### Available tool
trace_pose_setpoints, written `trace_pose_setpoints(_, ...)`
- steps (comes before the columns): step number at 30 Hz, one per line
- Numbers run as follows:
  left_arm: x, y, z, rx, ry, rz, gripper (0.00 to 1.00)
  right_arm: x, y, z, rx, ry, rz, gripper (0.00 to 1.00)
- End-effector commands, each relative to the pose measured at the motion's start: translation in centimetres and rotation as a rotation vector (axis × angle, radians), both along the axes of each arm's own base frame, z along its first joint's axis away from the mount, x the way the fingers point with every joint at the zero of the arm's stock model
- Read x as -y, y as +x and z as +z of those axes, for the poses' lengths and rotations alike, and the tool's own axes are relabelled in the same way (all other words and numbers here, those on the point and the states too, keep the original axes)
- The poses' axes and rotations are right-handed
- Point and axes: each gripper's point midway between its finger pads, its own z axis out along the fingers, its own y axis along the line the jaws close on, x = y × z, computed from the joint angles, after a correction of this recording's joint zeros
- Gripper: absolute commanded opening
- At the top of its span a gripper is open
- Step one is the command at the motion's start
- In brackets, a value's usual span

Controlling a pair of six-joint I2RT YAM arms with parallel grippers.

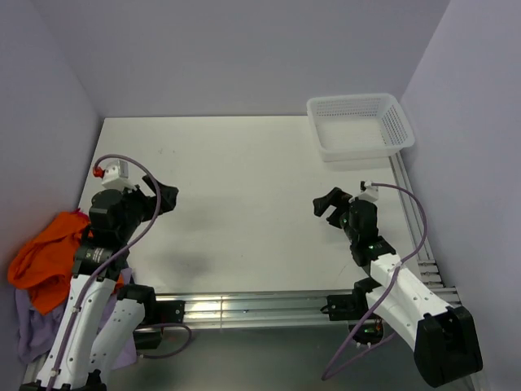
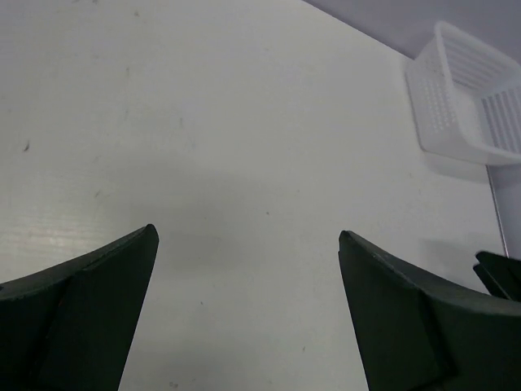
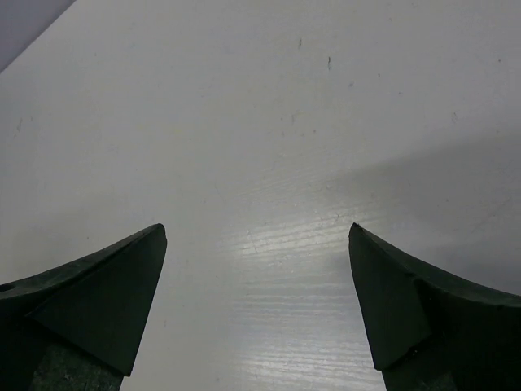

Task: Roll the t-shirts
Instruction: Grab a tshirt with the left arm

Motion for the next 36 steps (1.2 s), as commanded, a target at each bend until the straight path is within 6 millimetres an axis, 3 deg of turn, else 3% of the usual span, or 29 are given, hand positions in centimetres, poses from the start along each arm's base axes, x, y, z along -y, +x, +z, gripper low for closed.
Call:
trace_pose_setpoints(1,-3.5,0.1,0.3,-0.050,-0.016,0.247,0.99,0.7,1.1,3.0,0.086,0.012,-0.053,1.00)
trace_pose_setpoints(4,-8.7,-0.7,1.1,-0.083,-0.031,0.589,0.99,0.6,0.8,3.5,0.110,0.013,-0.041,1.00)
trace_pose_setpoints(5,-9.8,-2.4,-0.3,-0.164,-0.007,0.661,0.98,0.5,0.6,3.6,0.118,0.017,-0.031,1.00)
trace_pose_setpoints(6,-11.3,-3.1,1.1,-0.142,-0.041,0.780,0.97,0.4,0.7,3.9,0.131,0.022,-0.025,1.00)
trace_pose_setpoints(8,-12.4,-5.2,0.6,-0.207,-0.028,0.861,0.98,0.0,0.6,3.8,0.135,0.028,-0.005,1.00)
trace_pose_setpoints(9,-12.7,-5.6,1.8,-0.184,-0.054,0.891,0.97,-0.1,0.6,3.8,0.135,0.032,-0.002,1.00)
trace_pose_setpoints(17,-17.6,-10.5,4.8,-0.153,0.092,1.163,1.00,-0.8,0.9,2.5,0.074,0.041,0.027,0.99)
trace_pose_setpoints(22,-17.7,-9.8,3.0,-0.216,0.177,1.159,1.00,-1.8,0.8,2.3,0.071,0.080,0.072,0.99)
trace_pose_setpoints(26,-17.3,-9.1,1.0,-0.252,0.113,1.207,0.99,-2.5,0.8,2.2,0.064,0.101,0.101,0.98)
trace_pose_setpoints(36,-17.0,-7.2,-1.3,-0.203,-0.061,1.268,0.99,-2.7,0.8,1.5,0.043,0.100,0.112,0.98)
